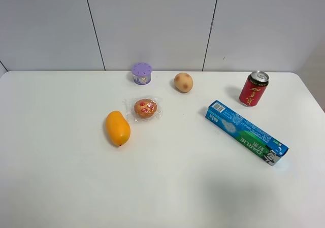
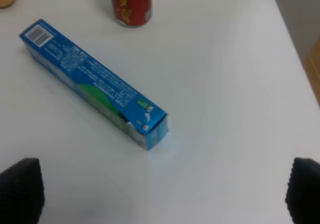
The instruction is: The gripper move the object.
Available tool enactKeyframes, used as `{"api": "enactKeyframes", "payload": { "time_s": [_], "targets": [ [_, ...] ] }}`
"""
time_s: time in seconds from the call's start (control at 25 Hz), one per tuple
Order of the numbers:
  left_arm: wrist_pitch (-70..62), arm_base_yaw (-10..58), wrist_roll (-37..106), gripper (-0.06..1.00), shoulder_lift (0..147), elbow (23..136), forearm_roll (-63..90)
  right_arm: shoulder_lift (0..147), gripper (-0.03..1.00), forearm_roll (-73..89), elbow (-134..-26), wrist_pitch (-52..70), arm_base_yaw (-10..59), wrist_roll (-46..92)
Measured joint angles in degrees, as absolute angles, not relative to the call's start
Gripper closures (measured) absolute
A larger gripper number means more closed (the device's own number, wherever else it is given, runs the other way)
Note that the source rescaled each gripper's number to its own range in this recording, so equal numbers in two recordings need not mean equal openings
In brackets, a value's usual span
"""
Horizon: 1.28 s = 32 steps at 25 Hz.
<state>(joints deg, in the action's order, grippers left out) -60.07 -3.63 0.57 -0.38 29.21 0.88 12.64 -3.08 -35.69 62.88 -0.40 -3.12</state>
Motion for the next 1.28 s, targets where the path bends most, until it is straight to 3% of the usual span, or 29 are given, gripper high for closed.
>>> {"api": "enactKeyframes", "payload": {
  "time_s": [0.64, 1.28],
  "targets": [
    [-60.1, -3.6, 0.6, -0.06, -0.4, 29.2, 0.8, 0.0, -0.02, -0.6, -28.4, 61.1, 0.3, -2.2],
    [-60.1, -3.6, 0.6, -0.06, -0.4, 29.2, 0.8, -0.1, -0.02, -1.7, -28.4, 61.1, 0.3, -3.7]
  ]
}}
